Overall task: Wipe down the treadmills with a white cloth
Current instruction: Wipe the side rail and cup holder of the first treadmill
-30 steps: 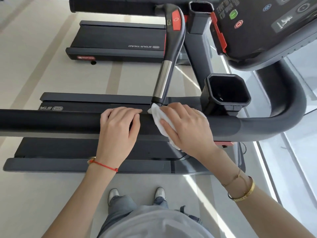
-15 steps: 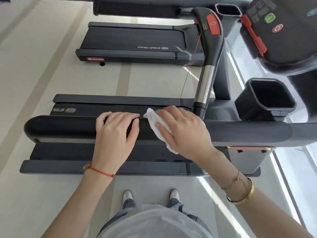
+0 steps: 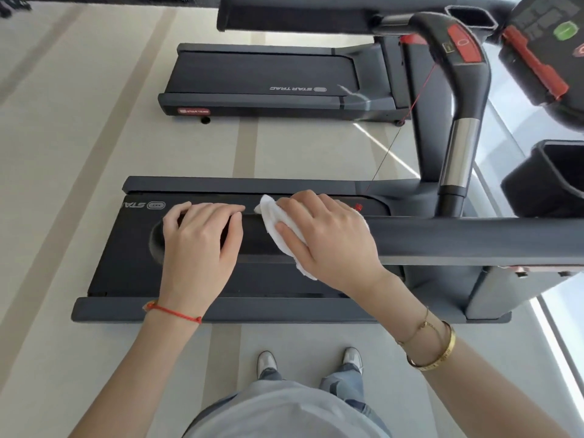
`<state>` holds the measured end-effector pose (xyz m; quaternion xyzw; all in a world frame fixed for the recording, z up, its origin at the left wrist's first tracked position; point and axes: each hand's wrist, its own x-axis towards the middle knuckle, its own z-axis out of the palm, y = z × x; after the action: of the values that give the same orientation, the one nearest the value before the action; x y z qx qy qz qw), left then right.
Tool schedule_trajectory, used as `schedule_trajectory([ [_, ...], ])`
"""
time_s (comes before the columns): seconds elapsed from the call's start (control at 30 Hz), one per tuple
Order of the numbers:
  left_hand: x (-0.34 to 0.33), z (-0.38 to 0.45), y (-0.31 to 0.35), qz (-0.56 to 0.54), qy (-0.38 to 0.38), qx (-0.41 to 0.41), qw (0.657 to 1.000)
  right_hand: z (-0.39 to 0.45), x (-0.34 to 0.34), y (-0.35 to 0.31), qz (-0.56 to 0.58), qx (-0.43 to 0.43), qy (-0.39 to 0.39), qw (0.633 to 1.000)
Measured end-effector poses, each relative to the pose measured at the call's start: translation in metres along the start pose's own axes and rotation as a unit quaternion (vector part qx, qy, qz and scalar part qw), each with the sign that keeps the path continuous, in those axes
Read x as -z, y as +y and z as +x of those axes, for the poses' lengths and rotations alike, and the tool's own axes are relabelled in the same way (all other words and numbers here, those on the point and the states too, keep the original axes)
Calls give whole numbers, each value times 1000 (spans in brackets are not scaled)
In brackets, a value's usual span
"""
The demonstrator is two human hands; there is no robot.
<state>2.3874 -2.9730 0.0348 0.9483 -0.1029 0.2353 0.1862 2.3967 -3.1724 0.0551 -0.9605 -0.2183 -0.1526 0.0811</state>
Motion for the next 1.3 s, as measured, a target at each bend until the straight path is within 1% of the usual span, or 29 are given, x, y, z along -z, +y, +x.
schedule_trajectory([
  [0.17, 13, -3, -36, -7, 5, 12, 1000, 24, -11, -41, -15, 2, -5, 1000],
  [0.4, 22, -13, -55, -73, -9, 31, 997, 46, -15, -69, -4, -14, -46, 999],
  [0.47, 24, -14, -56, -88, -10, 41, 995, 42, -14, -70, 22, -11, -23, 999],
  [0.53, 24, -15, -56, -107, -15, 50, 993, 30, -15, -65, 40, 8, 29, 999],
  [0.6, 24, -15, -56, -121, -19, 59, 991, 14, -18, -56, 24, 33, 83, 996],
  [0.67, 23, -15, -56, -131, -20, 67, 989, 4, -20, -49, 16, 36, 97, 995],
  [0.73, 22, -16, -55, -138, -21, 73, 988, 8, -17, -47, 33, 4, 76, 997],
  [0.83, 22, -16, -56, -157, -28, 85, 983, 34, -9, -58, 36, -43, -11, 998],
  [0.9, 23, -17, -57, -165, -33, 82, 982, 48, -11, -67, 27, -20, -60, 998],
  [0.93, 23, -17, -57, -167, -31, 80, 982, 52, -13, -71, 27, 0, -67, 997],
  [1.0, 23, -18, -57, -174, -23, 79, 981, 48, -15, -74, 28, 30, -56, 998],
  [1.13, 20, -19, -56, -165, -12, 89, 982, 18, -14, -58, 24, 61, 33, 997],
  [1.17, 20, -19, -56, -162, -12, 89, 983, 12, -13, -52, 19, 53, 41, 998],
  [1.23, 20, -19, -56, -161, -15, 88, 983, 14, -7, -44, 24, -5, 30, 999],
  [1.3, 19, -18, -55, -165, -15, 89, 982, 32, -3, -46, 37, -89, -20, 995],
])
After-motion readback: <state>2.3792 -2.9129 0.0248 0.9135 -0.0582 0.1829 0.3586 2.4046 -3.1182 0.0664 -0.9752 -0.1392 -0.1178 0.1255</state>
